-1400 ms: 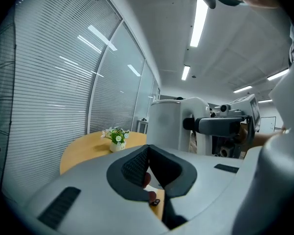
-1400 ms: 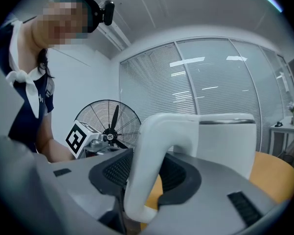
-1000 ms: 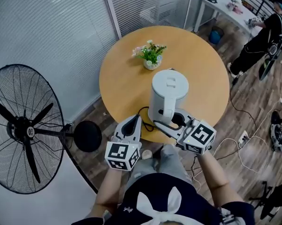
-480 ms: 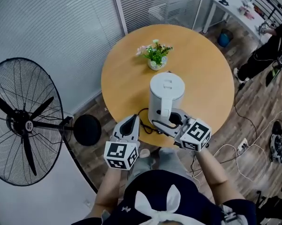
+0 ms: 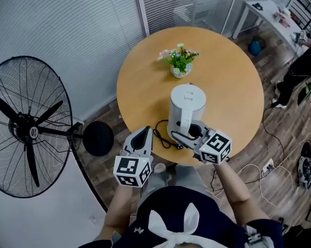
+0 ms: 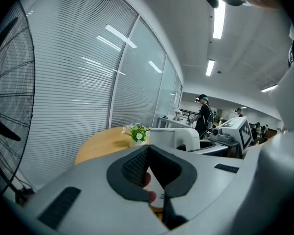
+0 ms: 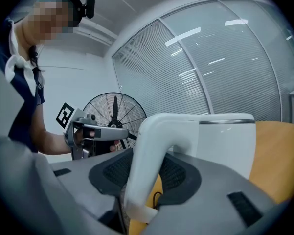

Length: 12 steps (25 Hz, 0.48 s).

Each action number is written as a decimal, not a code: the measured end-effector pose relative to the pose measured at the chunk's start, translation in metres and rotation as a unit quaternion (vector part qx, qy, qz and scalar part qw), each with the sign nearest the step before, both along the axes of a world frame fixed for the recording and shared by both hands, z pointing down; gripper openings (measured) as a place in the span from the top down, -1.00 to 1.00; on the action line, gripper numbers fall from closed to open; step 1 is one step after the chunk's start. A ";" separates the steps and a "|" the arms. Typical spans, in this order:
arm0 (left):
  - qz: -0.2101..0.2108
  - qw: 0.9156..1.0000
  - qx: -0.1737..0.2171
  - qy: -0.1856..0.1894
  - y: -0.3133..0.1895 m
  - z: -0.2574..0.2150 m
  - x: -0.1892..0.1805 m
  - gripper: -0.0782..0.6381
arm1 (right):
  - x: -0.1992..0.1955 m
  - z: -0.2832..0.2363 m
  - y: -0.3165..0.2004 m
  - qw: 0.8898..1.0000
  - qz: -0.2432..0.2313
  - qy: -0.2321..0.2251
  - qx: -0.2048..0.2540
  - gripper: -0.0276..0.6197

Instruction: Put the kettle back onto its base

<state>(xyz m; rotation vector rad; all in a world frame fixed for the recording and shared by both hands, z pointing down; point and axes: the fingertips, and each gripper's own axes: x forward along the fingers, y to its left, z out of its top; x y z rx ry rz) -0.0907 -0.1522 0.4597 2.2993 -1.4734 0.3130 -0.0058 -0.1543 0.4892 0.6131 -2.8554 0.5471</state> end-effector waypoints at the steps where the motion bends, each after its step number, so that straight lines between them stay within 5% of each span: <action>1: -0.001 1.000 -0.001 0.000 0.000 0.001 0.000 0.72 | 0.000 0.002 -0.001 1.000 0.001 0.000 -0.002 0.41; 12: -0.009 1.000 -0.010 -0.005 0.004 0.007 0.001 0.72 | 0.001 0.012 -0.003 1.000 -0.003 0.001 -0.005 0.41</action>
